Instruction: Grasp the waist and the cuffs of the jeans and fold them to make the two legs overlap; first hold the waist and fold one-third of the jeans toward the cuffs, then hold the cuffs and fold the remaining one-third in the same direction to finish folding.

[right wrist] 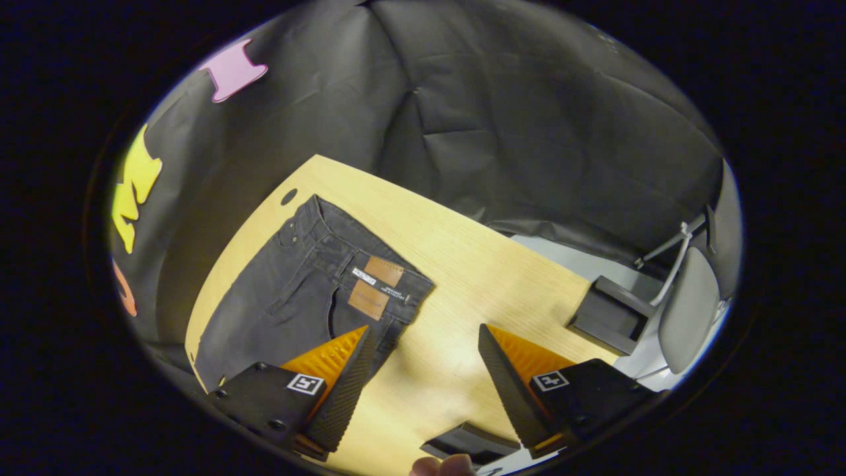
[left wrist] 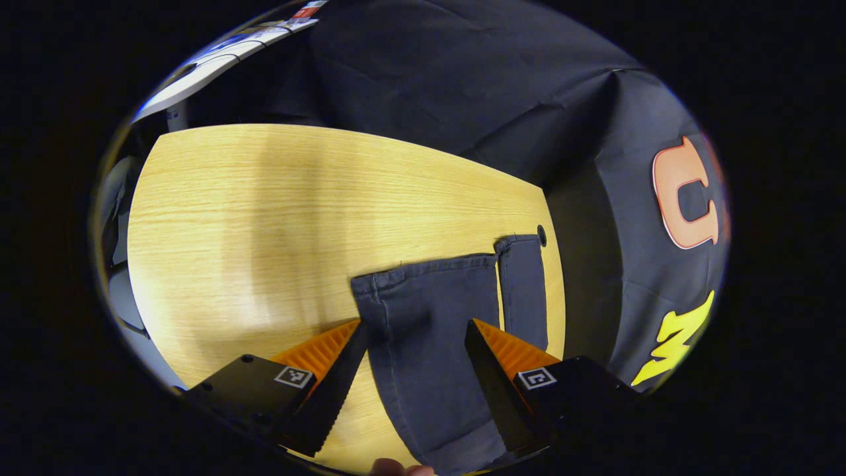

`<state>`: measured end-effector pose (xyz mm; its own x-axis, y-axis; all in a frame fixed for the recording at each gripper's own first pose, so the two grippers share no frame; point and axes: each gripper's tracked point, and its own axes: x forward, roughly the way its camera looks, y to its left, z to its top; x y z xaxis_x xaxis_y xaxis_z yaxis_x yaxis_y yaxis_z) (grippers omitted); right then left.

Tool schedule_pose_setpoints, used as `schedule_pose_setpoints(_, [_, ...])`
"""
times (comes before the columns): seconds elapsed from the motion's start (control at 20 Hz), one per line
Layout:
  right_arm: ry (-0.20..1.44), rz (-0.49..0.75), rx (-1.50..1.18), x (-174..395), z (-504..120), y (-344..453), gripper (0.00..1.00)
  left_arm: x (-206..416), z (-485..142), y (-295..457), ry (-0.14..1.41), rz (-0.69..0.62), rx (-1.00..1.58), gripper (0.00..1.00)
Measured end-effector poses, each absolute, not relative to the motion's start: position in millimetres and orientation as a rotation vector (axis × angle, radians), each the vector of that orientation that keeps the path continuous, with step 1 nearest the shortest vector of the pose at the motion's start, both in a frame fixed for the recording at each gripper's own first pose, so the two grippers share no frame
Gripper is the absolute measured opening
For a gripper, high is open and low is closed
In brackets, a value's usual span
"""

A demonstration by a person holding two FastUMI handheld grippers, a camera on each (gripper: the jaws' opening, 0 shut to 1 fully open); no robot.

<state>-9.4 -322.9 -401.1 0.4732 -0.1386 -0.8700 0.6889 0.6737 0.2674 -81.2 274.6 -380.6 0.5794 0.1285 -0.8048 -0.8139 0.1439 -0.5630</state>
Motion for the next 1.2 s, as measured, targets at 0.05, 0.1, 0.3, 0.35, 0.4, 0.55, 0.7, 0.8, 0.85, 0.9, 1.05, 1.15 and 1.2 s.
schedule_pose_setpoints(0.05, [0.951, -0.554, 0.673, -6, -404, -323, 0.93, -80, -380, 275, 0.689, 0.76, -1.241, 0.96])
schedule_pose_setpoints(0.1, [0.952, -0.554, 0.675, -4, -406, -323, 0.93, -77, -381, 275, 0.7, 0.753, -1.225, 0.95])
schedule_pose_setpoints(0.3, [0.958, -0.558, 0.644, 12, -418, -323, 0.93, -59, -382, 271, 0.724, 0.71, -1.169, 0.96])
schedule_pose_setpoints(0.35, [0.954, -0.553, 0.643, 20, -420, -324, 0.98, -55, -383, 271, 0.726, 0.705, -1.16, 0.96])
schedule_pose_setpoints(0.4, [0.947, -0.555, 0.648, 24, -418, -321, 0.98, -51, -383, 270, 0.725, 0.697, -1.156, 0.96])
schedule_pose_setpoints(0.55, [0.96, -0.55, 0.671, 40, -421, -304, 0.99, -37, -382, 266, 0.707, 0.673, -1.179, 0.96])
schedule_pose_setpoints(0.7, [0.991, -0.58, 0.544, 46, -427, -297, 0.99, -27, -381, 265, 0.69, 0.656, -1.213, 0.95])
schedule_pose_setpoints(0.8, [1.01, -0.61, 0.46, 48, -431, -295, 0.99, -24, -384, 263, 0.693, 0.65, -1.223, 0.94])
schedule_pose_setpoints(0.85, [1.03, -0.626, 0.416, 48, -434, -295, 0.94, -24, -386, 264, 0.697, 0.652, -1.22, 0.89])
schedule_pose_setpoints(0.9, [1.044, -0.636, 0.367, 47, -434, -294, 0.99, -22, -388, 263, 0.7, 0.658, -1.219, 0.86])
schedule_pose_setpoints(1.05, [1.036, -0.65, 0.374, 48, -434, -293, 0.89, -19, -391, 264, 0.696, 0.659, -1.227, 0.69])
schedule_pose_setpoints(1.15, [1.035, -0.646, 0.381, 49, -429, -295, 0.95, -19, -395, 263, 0.704, 0.652, -1.235, 0.46])
schedule_pose_setpoints(1.2, [1.037, -0.644, 0.388, 52, -434, -296, 0.87, -19, -397, 262, 0.709, 0.653, -1.243, 0.53])
